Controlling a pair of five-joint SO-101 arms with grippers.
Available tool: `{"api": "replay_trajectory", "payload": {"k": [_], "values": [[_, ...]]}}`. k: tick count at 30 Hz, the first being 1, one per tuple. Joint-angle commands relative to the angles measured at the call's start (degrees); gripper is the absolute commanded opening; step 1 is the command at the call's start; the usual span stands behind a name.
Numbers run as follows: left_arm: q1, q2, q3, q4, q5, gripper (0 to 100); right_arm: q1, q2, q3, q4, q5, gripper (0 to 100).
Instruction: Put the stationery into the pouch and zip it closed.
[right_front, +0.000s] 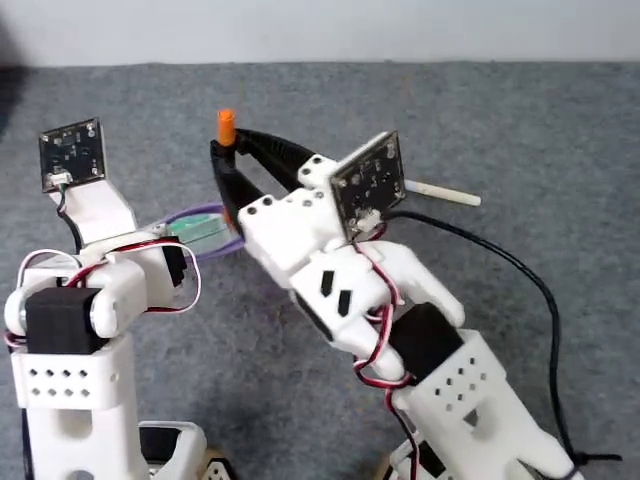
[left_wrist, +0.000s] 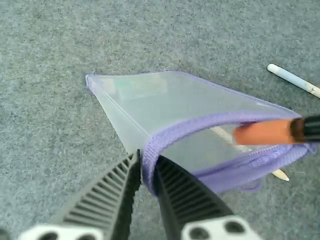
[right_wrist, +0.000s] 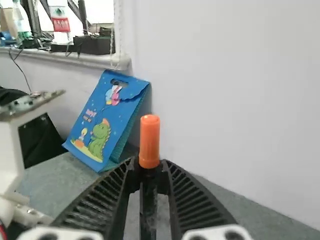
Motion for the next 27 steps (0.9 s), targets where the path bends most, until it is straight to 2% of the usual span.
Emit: {"api": "replay_trajectory", "payload": {"k": [1, 3, 6, 12, 21, 27], "values": [[0.4, 0.0, -3.2, -0.1, 0.5, 1, -0.7, 1.4, 1.1, -1.6, 0.7, 0.8], [0.4, 0.0, -3.2, 0.1, 0.5, 1, -0.6, 2.1, 2.8, -1.6, 1.3, 0.8], [0.4, 0.0, -3.2, 0.2, 0.5, 1, -0.6, 1.9, 6.4, -1.5, 6.4, 1.9], [0.4, 0.0, -3.2, -0.1, 0.5, 1, -0.8, -0.3, 7.6, -0.8, 8.4, 18.4], [0.4, 0.0, -3.2, -0.1, 0.5, 1, 0.0, -4.6, -1.4, 12.2, 8.3, 8.0], [0.4, 0.0, -3.2, -0.1, 0.5, 1, 10.5, -4.7, -7.2, 25.5, 7.8, 2.4]]}}
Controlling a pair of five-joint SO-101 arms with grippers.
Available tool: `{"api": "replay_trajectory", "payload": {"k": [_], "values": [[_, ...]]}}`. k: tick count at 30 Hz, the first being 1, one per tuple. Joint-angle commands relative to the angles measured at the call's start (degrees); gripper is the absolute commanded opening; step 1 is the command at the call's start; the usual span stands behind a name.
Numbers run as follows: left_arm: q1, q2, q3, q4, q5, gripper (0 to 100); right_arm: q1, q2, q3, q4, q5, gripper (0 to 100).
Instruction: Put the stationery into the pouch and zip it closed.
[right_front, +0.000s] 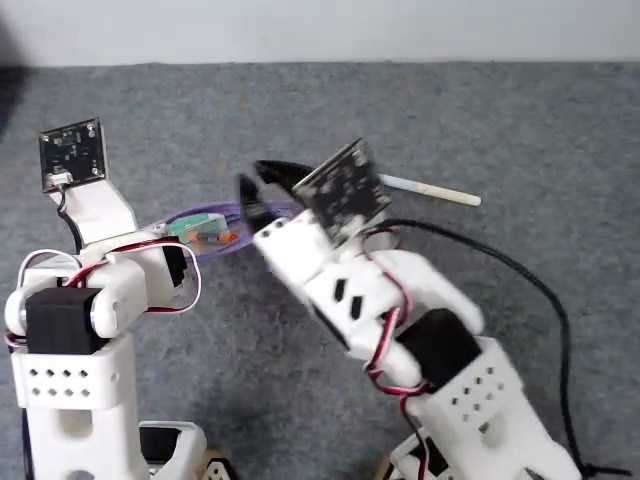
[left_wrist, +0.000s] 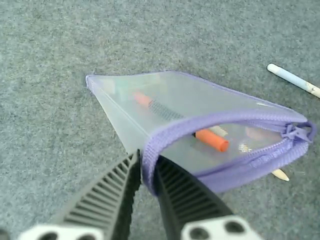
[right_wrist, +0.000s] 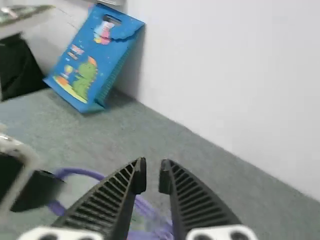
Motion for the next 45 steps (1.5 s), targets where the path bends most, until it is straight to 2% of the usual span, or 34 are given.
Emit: {"api": "replay_trajectory", "payload": {"k": [1, 8, 13, 15, 25, 30, 37, 45], "values": [[0.4, 0.0, -3.2, -0.1, 0.4, 1, 7.8, -1.4, -4.1, 7.5, -0.8, 2.4], [-2.0, -0.4, -3.2, 0.2, 0.4, 1, 18.5, 4.6, -3.9, 24.7, -2.2, 4.3], [-7.7, -0.4, -3.2, 0.4, 0.4, 1, 21.9, 16.6, -4.0, 31.7, -2.2, 19.6], [-8.3, -0.4, -3.4, 1.4, 0.4, 1, 21.8, 21.5, -4.1, 31.8, -2.1, 22.7], [-8.4, -0.4, -3.5, 1.8, 0.4, 1, 15.9, 43.6, -4.3, 20.0, 4.7, 20.8], [-8.4, -0.4, -3.5, 1.9, 0.4, 1, 14.6, 50.8, -7.4, 16.7, 5.0, 20.7], [-8.4, -0.4, -3.5, 1.9, 0.4, 1, 14.3, 61.9, -19.9, 18.2, 4.9, 20.7], [-8.4, -0.4, -3.5, 1.9, 0.4, 1, 9.5, 68.6, -29.7, 24.0, 4.7, 16.6]]}}
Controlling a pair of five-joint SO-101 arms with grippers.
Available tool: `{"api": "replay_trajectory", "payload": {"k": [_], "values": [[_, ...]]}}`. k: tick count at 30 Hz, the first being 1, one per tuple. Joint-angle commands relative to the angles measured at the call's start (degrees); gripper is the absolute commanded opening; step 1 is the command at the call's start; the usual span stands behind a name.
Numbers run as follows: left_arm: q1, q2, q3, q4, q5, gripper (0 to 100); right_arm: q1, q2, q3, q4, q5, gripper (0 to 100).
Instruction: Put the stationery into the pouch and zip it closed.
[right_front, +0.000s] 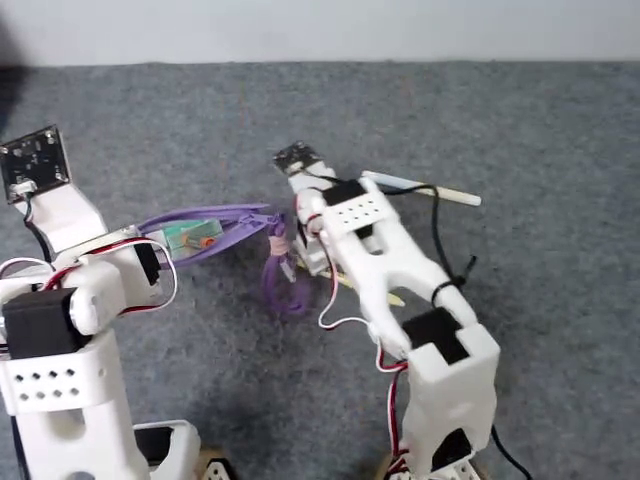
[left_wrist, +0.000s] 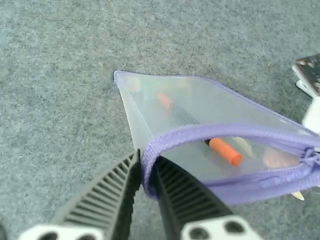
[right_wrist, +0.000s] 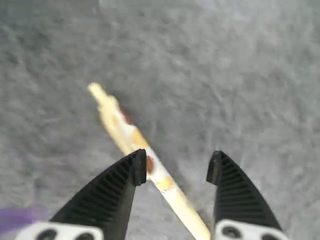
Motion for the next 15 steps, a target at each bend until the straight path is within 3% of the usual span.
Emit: {"api": "replay_trajectory", "payload": {"k": [1, 15], "values": [[-0.6, -0.4, -3.4, 0.2, 0.5, 1, -1.9, 0.2, -5.0, 0.8, 0.3, 15.6], [-0.6, -0.2, -3.2, 0.1, 0.5, 1, -3.1, 9.4, -8.5, 0.7, 0.7, 14.4]]}}
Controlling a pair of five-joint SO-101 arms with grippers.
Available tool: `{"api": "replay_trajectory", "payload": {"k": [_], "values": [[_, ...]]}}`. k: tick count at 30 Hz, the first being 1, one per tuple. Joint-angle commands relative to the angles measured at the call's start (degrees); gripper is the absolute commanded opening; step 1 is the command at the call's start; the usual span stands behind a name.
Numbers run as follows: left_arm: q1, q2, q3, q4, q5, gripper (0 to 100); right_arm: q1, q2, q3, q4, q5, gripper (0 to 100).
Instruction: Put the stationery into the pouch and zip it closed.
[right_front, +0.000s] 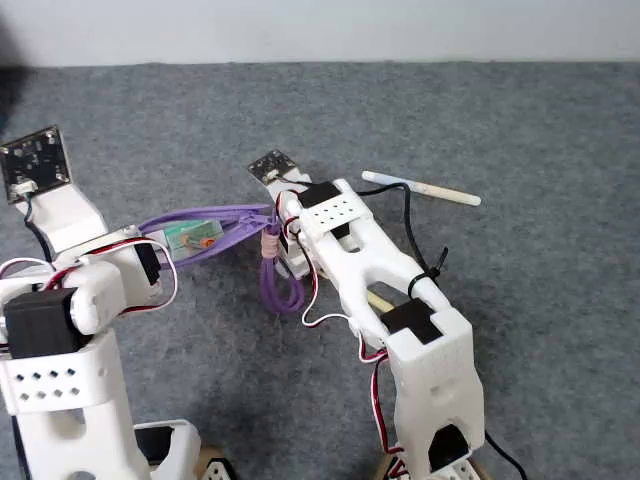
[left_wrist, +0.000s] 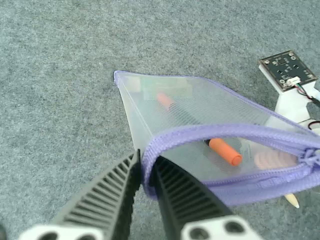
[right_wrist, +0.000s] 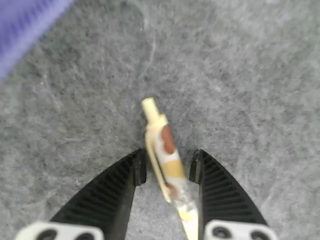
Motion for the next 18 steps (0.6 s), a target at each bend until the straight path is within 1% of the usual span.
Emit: {"api": "replay_trajectory", "payload": {"k": [1, 4, 5, 8, 9, 11, 13, 18], "values": [[-0.6, -0.2, -3.2, 0.1, 0.5, 1, -0.5, 1.4, -2.5, 0.0, 0.7, 14.4], [-0.6, -0.4, -3.2, 0.1, 0.5, 1, -0.2, 2.8, -2.5, 0.0, 0.7, 14.2], [-0.6, -0.4, -3.2, 0.1, 0.5, 1, 0.1, 2.8, -2.5, 0.2, 0.7, 12.8], [-0.6, -0.4, -3.2, 0.1, 0.5, 1, 1.1, 2.8, -2.5, 0.4, 0.7, 1.4], [-0.6, -0.4, -3.2, 0.1, 0.5, 1, 1.5, 2.4, -2.5, 0.7, 0.6, 0.3], [-0.5, -0.4, -3.2, 0.1, 0.5, 1, 2.7, 1.4, -2.5, 2.9, 0.4, 2.5], [-0.4, -0.4, -3.2, 0.3, 0.5, 1, 3.4, -0.2, -2.5, 4.8, 0.4, 0.6], [-0.3, -0.2, -3.2, 1.0, 0.5, 1, 6.1, -7.1, -2.5, 10.8, 0.3, 0.8]]}}
